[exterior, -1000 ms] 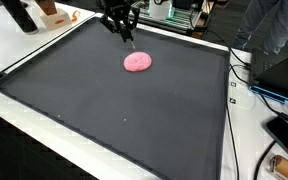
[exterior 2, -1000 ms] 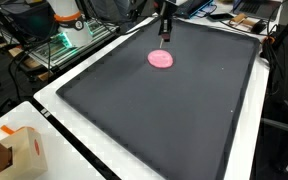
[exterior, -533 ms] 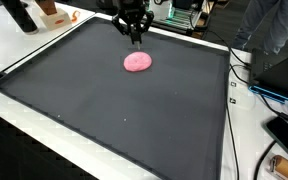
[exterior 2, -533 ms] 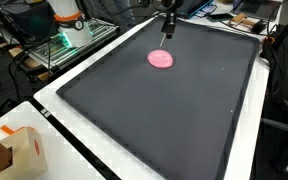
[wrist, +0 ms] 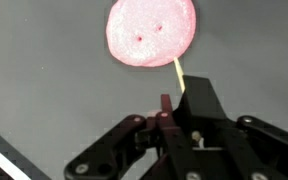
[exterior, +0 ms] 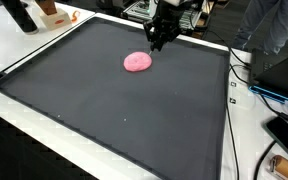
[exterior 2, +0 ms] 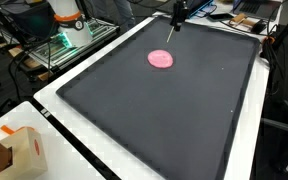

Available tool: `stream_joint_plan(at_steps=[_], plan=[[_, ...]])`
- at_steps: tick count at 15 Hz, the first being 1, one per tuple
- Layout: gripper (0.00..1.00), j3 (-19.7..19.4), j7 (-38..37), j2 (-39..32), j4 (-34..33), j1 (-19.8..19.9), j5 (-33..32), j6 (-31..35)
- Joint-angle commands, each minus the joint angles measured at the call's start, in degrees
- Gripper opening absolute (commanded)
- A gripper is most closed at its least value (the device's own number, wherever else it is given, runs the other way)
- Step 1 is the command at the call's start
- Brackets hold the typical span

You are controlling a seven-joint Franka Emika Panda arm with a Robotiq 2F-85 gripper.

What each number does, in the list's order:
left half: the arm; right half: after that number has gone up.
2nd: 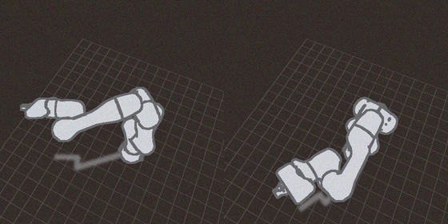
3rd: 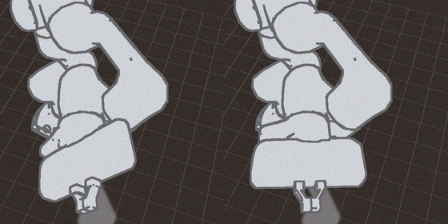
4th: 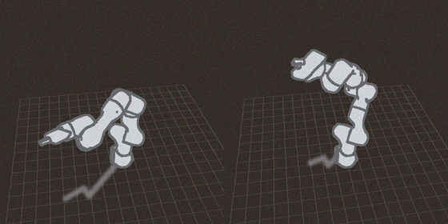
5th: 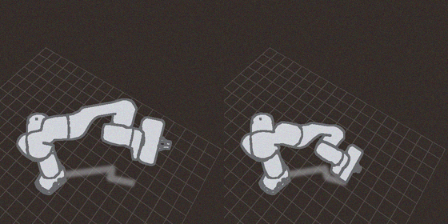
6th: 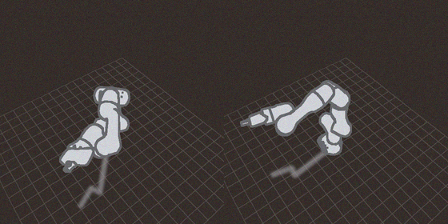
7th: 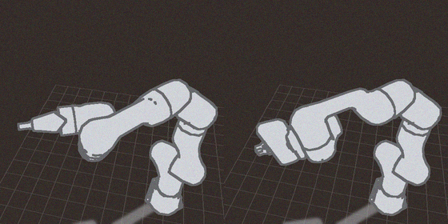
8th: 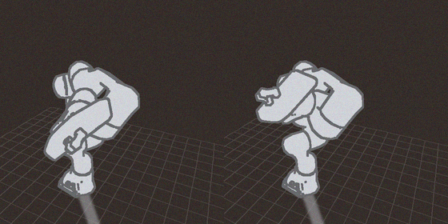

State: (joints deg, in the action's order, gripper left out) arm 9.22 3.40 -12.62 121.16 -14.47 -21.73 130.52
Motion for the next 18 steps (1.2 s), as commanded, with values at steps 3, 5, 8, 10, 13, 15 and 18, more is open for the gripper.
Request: stream_joint_plan(at_steps=[3, 5, 8, 10, 13, 15, 18], plan=[[0.06, -0.19, -12.96, -5.62, -4.38, -6.83, -17.53, -5.27], [0.06, 0.13, -16.52, -7.49, -5.82, -8.31, -20.6, -7.12], [0.06, 0.4, -20.59, -10.38, -8.21, -10.01, -22.91, -10.32], [0.06, 0.63, -21.84, -12.16, -9.87, -10.85, -22.73, -13.0], [0.06, 0.91, -21.97, -14.49, -12.18, -11.57, -21.81, -16.36], [0.06, 1.02, -21.43, -15.89, -13.65, -11.83, -21.38, -18.35], [0.06, 1.1, -20.96, -17.72, -15.67, -12.06, -20.87, -20.88]])
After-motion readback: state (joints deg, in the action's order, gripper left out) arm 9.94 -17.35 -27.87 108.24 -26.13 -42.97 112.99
